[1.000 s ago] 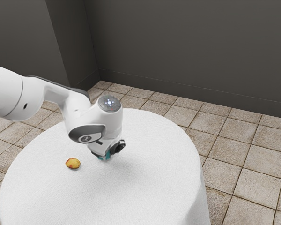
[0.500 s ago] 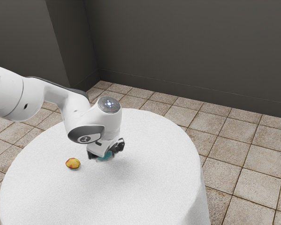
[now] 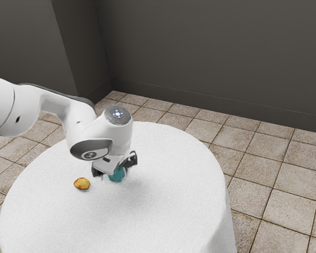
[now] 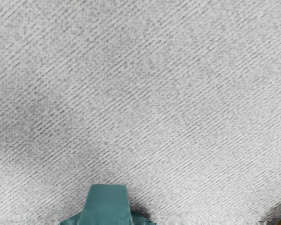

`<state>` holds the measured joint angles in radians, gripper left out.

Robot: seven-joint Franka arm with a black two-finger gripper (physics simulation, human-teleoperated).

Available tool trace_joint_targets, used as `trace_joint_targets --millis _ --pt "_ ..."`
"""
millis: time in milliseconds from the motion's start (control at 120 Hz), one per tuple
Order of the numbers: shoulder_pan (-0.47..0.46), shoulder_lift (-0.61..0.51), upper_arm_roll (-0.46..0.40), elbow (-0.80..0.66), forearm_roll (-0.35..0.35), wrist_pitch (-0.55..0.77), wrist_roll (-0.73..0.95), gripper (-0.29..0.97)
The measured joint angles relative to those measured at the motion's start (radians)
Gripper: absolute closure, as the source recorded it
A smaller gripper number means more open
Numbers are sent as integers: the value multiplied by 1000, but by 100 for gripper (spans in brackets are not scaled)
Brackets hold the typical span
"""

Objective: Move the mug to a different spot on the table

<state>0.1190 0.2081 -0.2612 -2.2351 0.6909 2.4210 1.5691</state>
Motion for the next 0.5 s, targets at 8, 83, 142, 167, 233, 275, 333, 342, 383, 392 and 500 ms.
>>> trace_joint_targets --millis 8,83,142,167,233,275,333,342,383,392,500 --pt "0 -4 0 -1 -1 0 0 2" --pt "-2 -49 -1 -15 -14 -1 -3 1" --pt "-4 -95 -6 -29 -31 -2 -4 1" --pt "-8 -116 -7 -35 -42 -3 -5 1" --pt "-14 -171 -21 -44 -79 -6 -6 1" --pt "-21 -202 -28 -44 -122 -13 -7 1" --pt "-38 -223 -33 -14 -212 -37 -7 0" --pt "-42 -223 -32 -1 -232 -44 -7 0" --pt "-69 -221 -20 52 -337 -80 -8 0" --pt "-77 -221 -15 60 -359 -87 -8 0" --pt "-173 -221 55 163 -619 -176 -24 0"
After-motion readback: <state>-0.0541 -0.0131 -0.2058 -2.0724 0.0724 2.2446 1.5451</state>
